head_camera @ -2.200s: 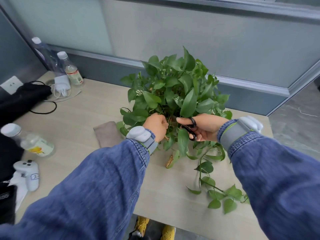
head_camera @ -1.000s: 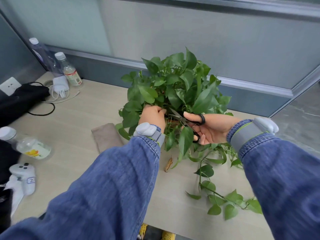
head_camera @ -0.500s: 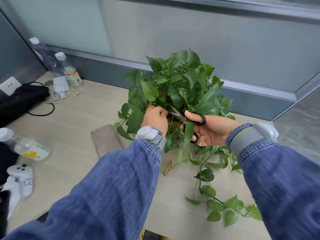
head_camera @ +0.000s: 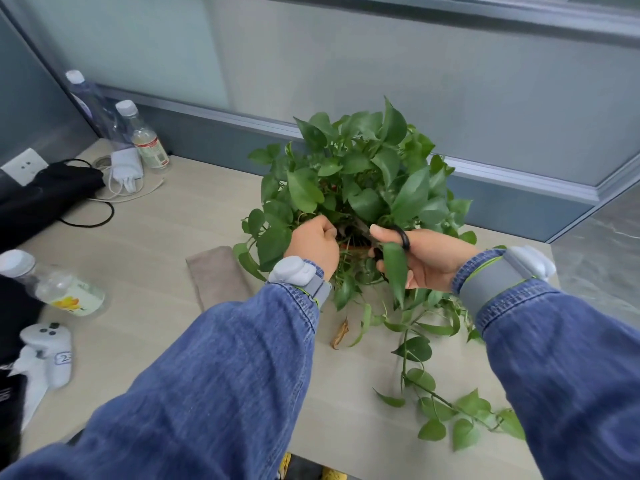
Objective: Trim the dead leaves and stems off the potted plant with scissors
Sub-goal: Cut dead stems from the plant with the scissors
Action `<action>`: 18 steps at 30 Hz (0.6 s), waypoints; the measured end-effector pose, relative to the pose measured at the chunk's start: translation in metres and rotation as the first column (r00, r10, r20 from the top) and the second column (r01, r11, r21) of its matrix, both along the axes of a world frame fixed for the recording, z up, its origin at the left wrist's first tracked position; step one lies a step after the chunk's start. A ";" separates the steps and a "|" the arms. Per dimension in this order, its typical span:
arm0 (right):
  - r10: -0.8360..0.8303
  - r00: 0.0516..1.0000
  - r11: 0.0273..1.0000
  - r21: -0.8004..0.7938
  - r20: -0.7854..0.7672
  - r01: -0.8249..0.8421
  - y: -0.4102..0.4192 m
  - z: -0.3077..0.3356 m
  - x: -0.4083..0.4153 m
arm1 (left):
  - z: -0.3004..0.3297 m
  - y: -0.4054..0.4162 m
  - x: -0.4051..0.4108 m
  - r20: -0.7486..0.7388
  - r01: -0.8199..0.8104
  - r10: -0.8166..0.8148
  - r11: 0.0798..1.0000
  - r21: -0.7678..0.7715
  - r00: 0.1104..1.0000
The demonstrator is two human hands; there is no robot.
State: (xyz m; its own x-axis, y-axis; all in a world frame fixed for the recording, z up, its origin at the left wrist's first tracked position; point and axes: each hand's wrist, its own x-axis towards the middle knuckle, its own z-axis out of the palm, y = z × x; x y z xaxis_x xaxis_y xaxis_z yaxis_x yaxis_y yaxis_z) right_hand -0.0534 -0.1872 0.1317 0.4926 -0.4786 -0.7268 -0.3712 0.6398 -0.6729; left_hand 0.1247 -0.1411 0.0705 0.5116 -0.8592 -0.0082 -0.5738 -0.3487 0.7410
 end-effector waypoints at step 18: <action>0.011 0.998 1.000 -0.006 0.057 -0.010 0.003 -0.005 0.007 | -0.002 0.002 0.006 -0.075 0.054 -0.053 0.998 0.016 0.996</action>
